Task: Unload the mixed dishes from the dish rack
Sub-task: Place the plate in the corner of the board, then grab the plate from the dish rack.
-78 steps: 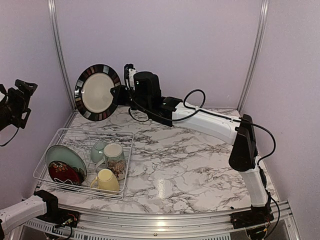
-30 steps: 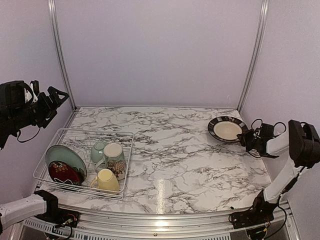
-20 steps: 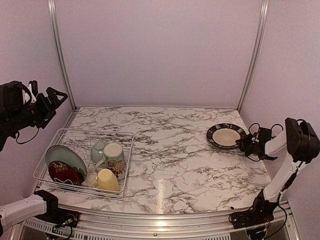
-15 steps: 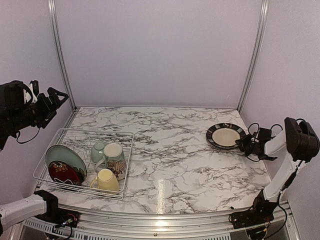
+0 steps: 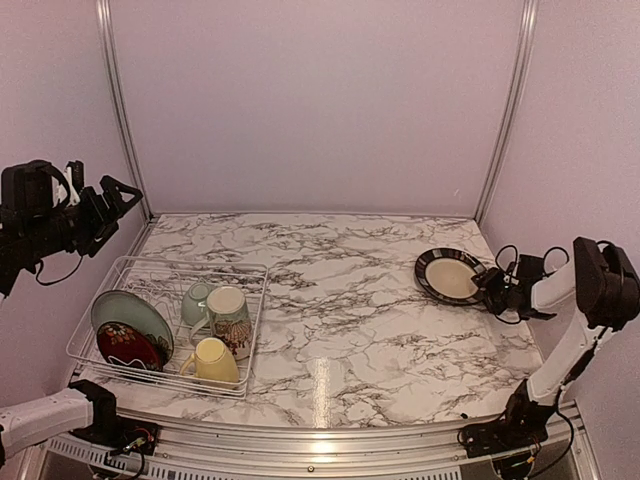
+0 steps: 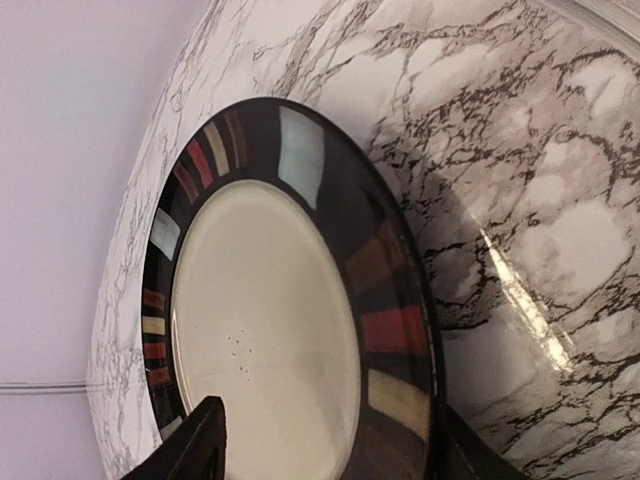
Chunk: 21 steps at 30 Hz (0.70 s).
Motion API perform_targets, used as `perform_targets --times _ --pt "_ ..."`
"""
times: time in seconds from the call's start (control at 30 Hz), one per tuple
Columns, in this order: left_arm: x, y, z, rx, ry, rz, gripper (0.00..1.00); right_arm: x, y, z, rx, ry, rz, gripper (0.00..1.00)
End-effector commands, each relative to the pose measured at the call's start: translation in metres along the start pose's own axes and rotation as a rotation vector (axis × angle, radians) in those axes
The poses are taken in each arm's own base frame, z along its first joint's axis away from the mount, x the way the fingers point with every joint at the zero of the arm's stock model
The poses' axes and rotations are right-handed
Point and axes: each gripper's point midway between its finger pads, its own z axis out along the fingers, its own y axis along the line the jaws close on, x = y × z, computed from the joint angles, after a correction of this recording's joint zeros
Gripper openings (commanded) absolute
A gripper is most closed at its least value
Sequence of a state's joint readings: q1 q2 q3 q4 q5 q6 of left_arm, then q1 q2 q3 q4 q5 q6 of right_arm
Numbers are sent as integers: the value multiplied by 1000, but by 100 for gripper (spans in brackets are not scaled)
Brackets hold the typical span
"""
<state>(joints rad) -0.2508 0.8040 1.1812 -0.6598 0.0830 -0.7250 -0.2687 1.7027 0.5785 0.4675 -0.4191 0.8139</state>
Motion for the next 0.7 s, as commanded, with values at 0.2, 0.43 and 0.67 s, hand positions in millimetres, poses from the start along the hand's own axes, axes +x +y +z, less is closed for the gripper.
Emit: perform_targets --times 0.2,0.43,0.67 --pt "9 23 2 -97 10 -31 99 -44 16 -44 127 -182 -178 82" --pt "-7 38 -17 -172 -108 -54 99 -63 39 -75 145 -290 -283 89" --pt "-8 45 -17 -204 -127 -120 99 -59 112 -94 84 -354 -475 91"
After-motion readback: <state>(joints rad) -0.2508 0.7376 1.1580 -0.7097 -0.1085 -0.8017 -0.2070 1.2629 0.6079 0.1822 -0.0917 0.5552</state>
